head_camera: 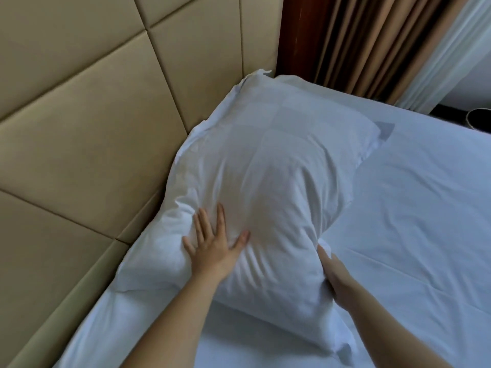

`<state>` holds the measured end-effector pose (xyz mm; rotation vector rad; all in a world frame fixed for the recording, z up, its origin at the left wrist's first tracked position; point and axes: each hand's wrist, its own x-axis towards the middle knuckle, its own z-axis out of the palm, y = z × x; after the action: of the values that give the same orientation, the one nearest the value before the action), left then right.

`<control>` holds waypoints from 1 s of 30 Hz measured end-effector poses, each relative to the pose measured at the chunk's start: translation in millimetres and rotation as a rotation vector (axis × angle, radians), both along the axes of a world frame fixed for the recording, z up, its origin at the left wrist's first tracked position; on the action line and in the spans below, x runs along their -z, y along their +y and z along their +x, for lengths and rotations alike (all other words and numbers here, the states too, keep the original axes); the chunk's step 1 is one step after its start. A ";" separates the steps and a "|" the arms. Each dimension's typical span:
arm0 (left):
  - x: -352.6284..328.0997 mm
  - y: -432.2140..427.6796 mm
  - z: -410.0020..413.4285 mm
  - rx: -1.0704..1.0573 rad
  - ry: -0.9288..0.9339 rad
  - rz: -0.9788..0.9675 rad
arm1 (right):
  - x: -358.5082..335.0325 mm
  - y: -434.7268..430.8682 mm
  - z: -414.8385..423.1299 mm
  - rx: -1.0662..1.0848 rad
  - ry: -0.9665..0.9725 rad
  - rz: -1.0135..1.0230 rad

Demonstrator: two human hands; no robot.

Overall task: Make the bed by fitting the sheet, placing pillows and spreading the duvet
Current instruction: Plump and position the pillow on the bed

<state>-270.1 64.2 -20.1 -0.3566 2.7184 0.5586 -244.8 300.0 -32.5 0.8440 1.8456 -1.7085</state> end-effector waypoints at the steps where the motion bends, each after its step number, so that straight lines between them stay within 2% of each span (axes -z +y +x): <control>1: 3.6 -1.2 0.5 -0.004 0.005 -0.002 | 5.1 2.6 3.4 0.012 -0.006 0.016; 3: 10.0 -2.2 2.3 -0.020 0.018 -0.014 | 8.4 3.8 11.8 0.056 -0.032 0.071; 6: 14.3 -0.1 11.2 -0.082 0.029 -0.021 | 3.1 -5.1 34.9 0.073 0.047 0.197; 14: 29.9 12.5 64.8 -0.296 0.098 0.059 | 13.2 -18.5 115.8 0.322 0.165 0.358; 16: 37.0 18.7 88.0 -0.446 0.104 0.179 | 11.1 -13.5 128.7 0.264 0.277 0.408; 19: 57.9 19.9 123.1 -0.809 0.117 0.449 | 7.3 -5.7 138.2 0.222 0.445 0.449; 21: 69.6 17.9 139.9 -0.918 0.167 0.538 | 14.6 -0.7 146.4 0.239 0.485 0.428; 24: 76.2 19.6 139.2 -1.000 0.215 0.752 | 24.7 1.0 162.1 0.226 0.372 0.352; 27: 75.6 36.8 128.6 -1.145 0.095 1.194 | 28.7 -3.4 175.8 0.115 0.261 0.066; 30: 61.1 50.5 122.2 -1.096 -0.019 1.367 | 31.6 -7.5 179.1 0.077 0.164 0.037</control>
<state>-147.9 114.7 -81.2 -1.3008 1.2814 2.3104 -65.7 292.6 -64.1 0.8208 1.9802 -1.8445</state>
